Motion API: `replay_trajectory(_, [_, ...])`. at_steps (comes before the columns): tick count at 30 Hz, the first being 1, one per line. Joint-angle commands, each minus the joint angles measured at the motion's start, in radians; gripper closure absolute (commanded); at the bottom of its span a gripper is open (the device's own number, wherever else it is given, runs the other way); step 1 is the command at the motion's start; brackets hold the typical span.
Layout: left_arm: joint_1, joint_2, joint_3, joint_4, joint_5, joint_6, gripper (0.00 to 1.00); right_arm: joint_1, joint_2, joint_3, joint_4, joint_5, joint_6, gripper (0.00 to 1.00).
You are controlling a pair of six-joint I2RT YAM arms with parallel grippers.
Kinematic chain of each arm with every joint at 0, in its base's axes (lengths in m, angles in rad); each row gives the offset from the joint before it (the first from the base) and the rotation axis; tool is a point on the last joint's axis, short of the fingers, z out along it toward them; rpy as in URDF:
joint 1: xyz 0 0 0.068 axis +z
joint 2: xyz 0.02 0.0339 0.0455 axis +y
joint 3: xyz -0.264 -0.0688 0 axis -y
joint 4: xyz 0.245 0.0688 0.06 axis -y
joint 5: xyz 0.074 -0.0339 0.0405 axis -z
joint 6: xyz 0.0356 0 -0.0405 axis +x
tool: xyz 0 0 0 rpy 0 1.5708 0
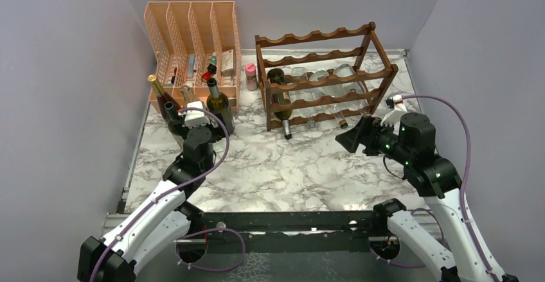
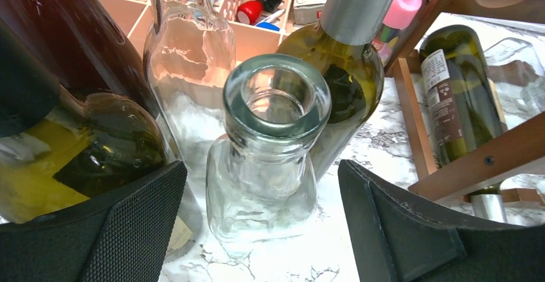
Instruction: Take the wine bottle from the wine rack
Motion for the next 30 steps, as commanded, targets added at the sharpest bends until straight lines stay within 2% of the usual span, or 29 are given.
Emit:
replay_trajectory(1, [0.005, -0.057, 0.049, -0.078, 0.075, -0.016, 0.06, 0.005, -0.015, -0.041, 0.03, -0.027, -0.005, 0.08])
replay_trajectory(9, [0.006, -0.171, 0.186, -0.274, 0.23, 0.014, 0.05, 0.005, 0.002, -0.105, 0.046, -0.016, 0.002, 0.09])
replay_trajectory(13, [0.007, -0.225, 0.233, -0.31, 0.326, 0.043, 0.05, 0.005, -0.005, -0.186, 0.122, -0.032, 0.021, 0.08])
replay_trajectory(18, [0.006, -0.251, 0.28, -0.215, 0.469, 0.123, 0.05, 0.005, 0.034, -0.282, 0.253, -0.102, 0.052, 0.09])
replay_trajectory(20, [0.006, -0.24, 0.304, -0.162, 0.5, 0.162, 0.05, 0.004, 0.058, -0.316, 0.33, -0.164, 0.043, 0.0])
replay_trajectory(22, [0.007, -0.222, 0.312, -0.101, 0.54, 0.2, 0.05, 0.004, 0.082, -0.352, 0.392, -0.174, 0.061, 0.0])
replay_trajectory(28, [0.005, -0.188, 0.274, 0.042, 0.64, 0.256, 0.05, 0.007, 0.214, -0.46, 0.632, -0.264, 0.163, 0.0])
replay_trajectory(30, [-0.001, -0.203, 0.234, 0.082, 0.642, 0.248, 0.05, 0.023, 0.25, -0.475, 0.681, -0.246, 0.175, 0.0])
